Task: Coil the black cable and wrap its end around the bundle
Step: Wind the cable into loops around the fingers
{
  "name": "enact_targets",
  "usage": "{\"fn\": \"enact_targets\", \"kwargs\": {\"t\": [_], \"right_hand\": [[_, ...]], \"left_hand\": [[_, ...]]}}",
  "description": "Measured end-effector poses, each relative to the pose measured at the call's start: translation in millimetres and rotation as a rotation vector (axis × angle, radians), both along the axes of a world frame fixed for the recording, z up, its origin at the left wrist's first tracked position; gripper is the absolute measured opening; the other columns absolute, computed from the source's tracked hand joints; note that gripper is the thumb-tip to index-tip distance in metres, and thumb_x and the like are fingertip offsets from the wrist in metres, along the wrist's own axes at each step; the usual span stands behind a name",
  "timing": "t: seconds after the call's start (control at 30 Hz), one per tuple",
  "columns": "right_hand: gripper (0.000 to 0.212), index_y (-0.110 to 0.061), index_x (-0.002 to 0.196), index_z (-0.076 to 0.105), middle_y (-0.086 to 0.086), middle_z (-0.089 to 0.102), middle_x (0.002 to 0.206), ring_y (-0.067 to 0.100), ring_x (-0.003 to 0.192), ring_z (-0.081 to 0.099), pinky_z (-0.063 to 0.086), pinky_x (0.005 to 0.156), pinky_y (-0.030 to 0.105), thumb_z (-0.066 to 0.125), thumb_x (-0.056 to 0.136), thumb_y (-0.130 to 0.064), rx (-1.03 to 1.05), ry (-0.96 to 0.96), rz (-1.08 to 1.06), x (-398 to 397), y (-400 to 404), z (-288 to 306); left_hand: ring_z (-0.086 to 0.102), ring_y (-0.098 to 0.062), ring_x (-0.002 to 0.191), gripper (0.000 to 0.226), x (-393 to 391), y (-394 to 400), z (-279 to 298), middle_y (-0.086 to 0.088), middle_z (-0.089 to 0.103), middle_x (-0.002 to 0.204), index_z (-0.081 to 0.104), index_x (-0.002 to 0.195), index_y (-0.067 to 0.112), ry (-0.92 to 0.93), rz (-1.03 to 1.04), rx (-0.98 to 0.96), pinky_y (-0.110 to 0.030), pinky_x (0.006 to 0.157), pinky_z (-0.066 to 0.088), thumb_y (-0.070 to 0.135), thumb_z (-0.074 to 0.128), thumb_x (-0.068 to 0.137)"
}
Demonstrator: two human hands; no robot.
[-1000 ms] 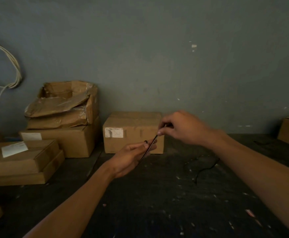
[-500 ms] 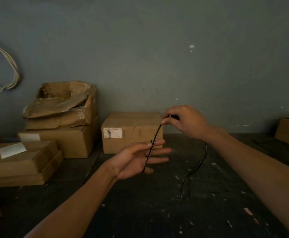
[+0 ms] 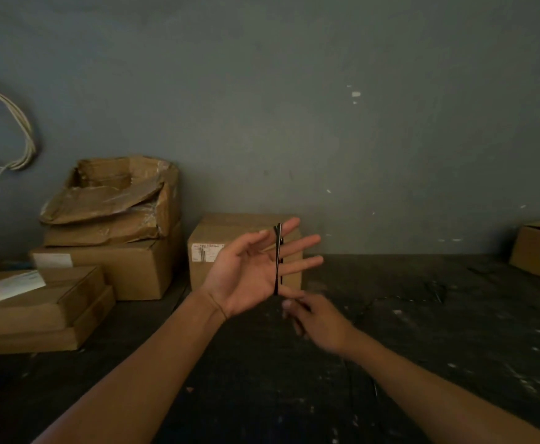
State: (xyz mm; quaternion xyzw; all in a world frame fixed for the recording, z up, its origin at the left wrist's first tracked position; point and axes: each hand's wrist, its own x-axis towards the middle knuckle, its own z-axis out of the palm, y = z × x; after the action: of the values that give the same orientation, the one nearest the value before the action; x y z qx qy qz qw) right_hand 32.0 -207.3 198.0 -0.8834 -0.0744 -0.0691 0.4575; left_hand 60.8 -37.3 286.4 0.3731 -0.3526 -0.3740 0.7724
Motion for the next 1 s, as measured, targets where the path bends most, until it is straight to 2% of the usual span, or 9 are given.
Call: {"fn": "enact_targets", "kwargs": {"t": [0.17, 0.33, 0.43, 0.57, 0.67, 0.77, 0.83, 0.9, 1.0], "right_hand": [[0.027, -0.022, 0.085, 0.060, -0.003, 0.055, 0.061, 0.008, 0.053, 0.051, 0.043, 0.055, 0.025, 0.044, 0.100, -0.038, 0.107, 0.173, 0.114, -25, 32, -7], [0.027, -0.022, 0.086, 0.060, -0.005, 0.055, 0.060, 0.005, 0.051, 0.049, 0.042, 0.055, 0.025, 0.046, 0.098, -0.041, 0.041, 0.208, 0.187, -33, 43, 9], [0.024, -0.025, 0.083, 0.061, -0.006, 0.053, 0.060, 0.003, 0.051, 0.049, 0.042, 0.055, 0.024, 0.048, 0.098, -0.040, -0.033, 0.154, 0.200, -36, 44, 26], [0.018, -0.030, 0.081, 0.062, -0.004, 0.058, 0.070, 0.010, 0.061, 0.052, 0.043, 0.058, 0.027, 0.053, 0.096, -0.037, -0.183, 0.068, 0.178, -38, 38, 59], [0.017, -0.034, 0.079, 0.059, -0.003, 0.064, 0.078, 0.011, 0.068, 0.058, 0.047, 0.062, 0.028, 0.055, 0.095, -0.038, -0.304, 0.037, 0.153, -38, 26, 86], [0.014, -0.030, 0.080, 0.062, -0.009, 0.061, 0.074, 0.008, 0.065, 0.057, 0.042, 0.057, 0.024, 0.059, 0.093, -0.035, -0.450, -0.040, 0.131, -35, 13, 113], [0.011, -0.024, 0.086, 0.068, -0.008, 0.064, 0.076, 0.015, 0.072, 0.063, 0.046, 0.060, 0.028, 0.063, 0.091, -0.033, -0.573, -0.096, 0.112, -29, 6, 127], [0.015, -0.020, 0.091, 0.070, -0.003, 0.066, 0.079, 0.020, 0.076, 0.064, 0.045, 0.063, 0.030, 0.065, 0.089, -0.034, -0.668, -0.140, 0.079, -21, 0, 136], [0.019, -0.018, 0.091, 0.071, -0.005, 0.064, 0.077, 0.012, 0.068, 0.056, 0.038, 0.061, 0.029, 0.067, 0.087, -0.036, -0.727, -0.203, 0.025, -11, -11, 147]], "left_hand": [[0.046, -0.043, 0.132, 0.049, 15, 5, -3, -0.015, 0.049, 0.146, 0.056, 0.135, 0.025, 0.026, 0.098, 0.038, -0.077, 0.105, 0.015, 0.042, 0.042, 0.091], [0.047, -0.040, 0.132, 0.050, 30, 13, -15, -0.012, 0.054, 0.143, 0.061, 0.130, 0.028, 0.035, 0.237, 0.095, -0.078, 0.107, 0.005, 0.050, 0.040, 0.091], [0.045, -0.038, 0.133, 0.052, 35, 19, -21, -0.011, 0.054, 0.142, 0.063, 0.128, 0.029, 0.034, 0.309, 0.149, -0.075, 0.109, 0.006, 0.054, 0.044, 0.086], [0.043, -0.032, 0.135, 0.056, 38, 26, -32, -0.011, 0.054, 0.142, 0.064, 0.127, 0.024, 0.013, 0.362, 0.220, -0.061, 0.116, 0.016, 0.056, 0.052, 0.082], [0.039, -0.032, 0.136, 0.058, 36, 31, -40, -0.005, 0.048, 0.147, 0.059, 0.132, 0.031, -0.047, 0.355, 0.343, -0.065, 0.114, 0.010, 0.061, 0.046, 0.083], [0.042, -0.029, 0.133, 0.055, 30, 30, -47, -0.005, 0.050, 0.145, 0.060, 0.132, 0.030, -0.056, 0.314, 0.398, -0.065, 0.110, 0.013, 0.057, 0.040, 0.088], [0.040, -0.031, 0.135, 0.052, 26, 28, -50, -0.005, 0.051, 0.144, 0.062, 0.129, 0.031, -0.052, 0.267, 0.419, -0.065, 0.110, 0.014, 0.056, 0.043, 0.086], [0.037, -0.032, 0.138, 0.054, 23, 26, -55, -0.005, 0.049, 0.145, 0.062, 0.129, 0.032, -0.052, 0.212, 0.451, -0.068, 0.111, 0.008, 0.056, 0.053, 0.081], [0.037, -0.032, 0.139, 0.054, 19, 21, -57, -0.004, 0.051, 0.145, 0.062, 0.129, 0.032, -0.078, 0.127, 0.491, -0.070, 0.112, 0.007, 0.049, 0.060, 0.078]]}}
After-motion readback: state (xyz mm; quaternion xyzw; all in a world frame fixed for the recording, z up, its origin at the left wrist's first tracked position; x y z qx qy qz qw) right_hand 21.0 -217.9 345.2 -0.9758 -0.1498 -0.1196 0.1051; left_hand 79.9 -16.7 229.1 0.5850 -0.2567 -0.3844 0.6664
